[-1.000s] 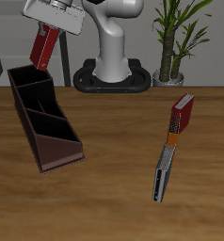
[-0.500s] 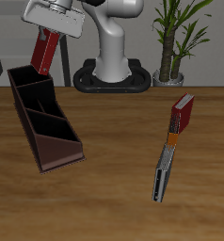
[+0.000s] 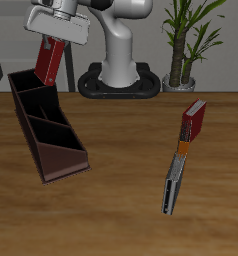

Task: Place the right red book into the right desk caddy's back compartment

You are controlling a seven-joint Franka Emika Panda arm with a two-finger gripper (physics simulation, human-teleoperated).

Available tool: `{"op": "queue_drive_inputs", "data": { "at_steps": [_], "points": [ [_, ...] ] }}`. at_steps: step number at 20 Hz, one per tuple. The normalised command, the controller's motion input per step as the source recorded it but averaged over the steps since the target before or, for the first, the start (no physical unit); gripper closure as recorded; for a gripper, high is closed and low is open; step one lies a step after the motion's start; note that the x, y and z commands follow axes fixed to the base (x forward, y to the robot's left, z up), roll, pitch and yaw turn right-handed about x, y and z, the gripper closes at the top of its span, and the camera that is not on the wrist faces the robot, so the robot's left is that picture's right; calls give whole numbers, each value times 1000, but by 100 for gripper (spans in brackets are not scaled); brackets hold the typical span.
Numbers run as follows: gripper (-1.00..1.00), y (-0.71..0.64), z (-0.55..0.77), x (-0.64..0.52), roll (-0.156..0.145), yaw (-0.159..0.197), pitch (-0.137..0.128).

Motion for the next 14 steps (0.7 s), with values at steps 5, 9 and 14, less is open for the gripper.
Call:
{"op": "queue_drive_inputs", "data": {
  "at_steps": [5,9,14],
  "points": [
    [100,4,-41,3,0,0,5],
    [100,-65,-192,52,0,2,40],
    [100,-97,-98,56,-15,-11,11]
  ]
}}
